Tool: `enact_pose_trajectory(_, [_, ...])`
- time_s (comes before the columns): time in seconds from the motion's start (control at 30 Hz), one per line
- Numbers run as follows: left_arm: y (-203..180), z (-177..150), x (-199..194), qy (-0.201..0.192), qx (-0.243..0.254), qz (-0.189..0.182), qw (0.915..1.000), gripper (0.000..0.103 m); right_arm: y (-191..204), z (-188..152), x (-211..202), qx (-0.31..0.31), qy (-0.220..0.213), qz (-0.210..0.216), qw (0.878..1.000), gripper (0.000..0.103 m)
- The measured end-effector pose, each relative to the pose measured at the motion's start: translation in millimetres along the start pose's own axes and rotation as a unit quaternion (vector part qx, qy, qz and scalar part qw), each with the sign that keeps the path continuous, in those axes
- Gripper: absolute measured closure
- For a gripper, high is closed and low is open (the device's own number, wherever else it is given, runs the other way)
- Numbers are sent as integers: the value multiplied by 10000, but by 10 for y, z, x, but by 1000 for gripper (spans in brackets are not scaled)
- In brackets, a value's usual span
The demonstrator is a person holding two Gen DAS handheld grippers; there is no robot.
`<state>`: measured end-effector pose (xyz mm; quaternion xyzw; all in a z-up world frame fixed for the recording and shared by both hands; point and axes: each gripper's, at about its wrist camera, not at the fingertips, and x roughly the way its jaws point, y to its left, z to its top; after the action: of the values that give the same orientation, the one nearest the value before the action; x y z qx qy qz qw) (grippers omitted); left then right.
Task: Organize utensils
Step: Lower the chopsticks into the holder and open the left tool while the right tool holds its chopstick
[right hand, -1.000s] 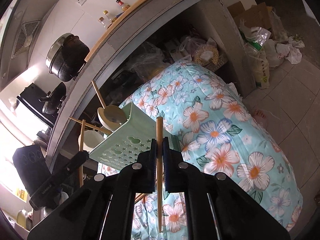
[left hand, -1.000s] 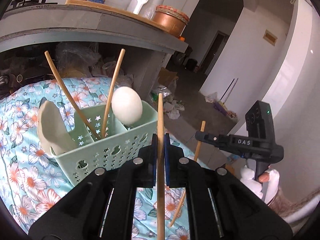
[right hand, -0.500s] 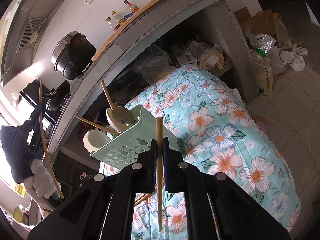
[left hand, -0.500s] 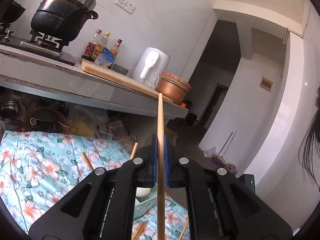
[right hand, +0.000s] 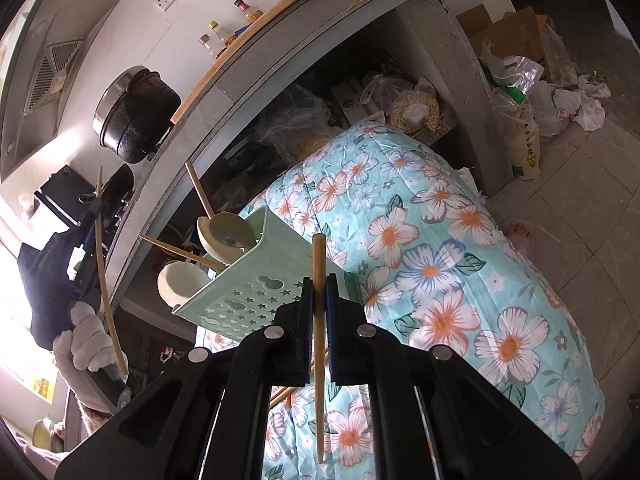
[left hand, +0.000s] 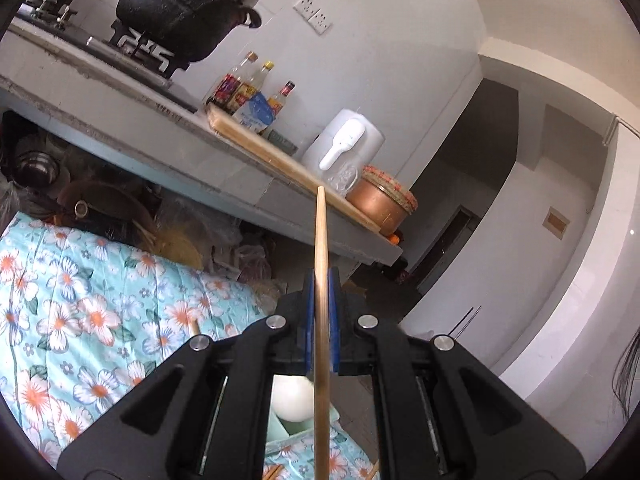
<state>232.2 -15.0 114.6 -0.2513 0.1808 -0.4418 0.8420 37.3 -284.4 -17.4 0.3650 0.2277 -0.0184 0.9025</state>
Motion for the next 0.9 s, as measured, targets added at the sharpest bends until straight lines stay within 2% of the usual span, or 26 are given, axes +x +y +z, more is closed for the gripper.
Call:
enact_pose_trajectory(0.07, [-9, 21, 40, -246, 93, 42, 9996, 97, -1, -2, 5, 8, 1, 0, 10000, 97])
enact_pose_trajectory(0.27, [-21, 108, 237, -439, -62, -19, 9990, 97, -47, 5, 1, 88, -10, -33, 10000, 97])
enact_pose_trajectory(0.47, [-114, 236, 399, -999, 121, -87, 9949, 97, -86, 8, 27, 136, 13, -18, 9999, 97])
enact_pose_trajectory(0.53, [-102, 218, 524, -999, 187, 40, 9948, 97, -97, 8, 28, 152, 10, -18, 9999, 97])
enact_pose_trajectory(0.67, [13, 95, 748, -745, 82, 228, 9969, 97, -137, 12, 23, 205, -12, -40, 9998, 97])
enact_pose_trajectory(0.9, [99, -98, 839, -671, 278, 479, 9962, 97, -165, 17, 51, 236, 7, -49, 9997, 97])
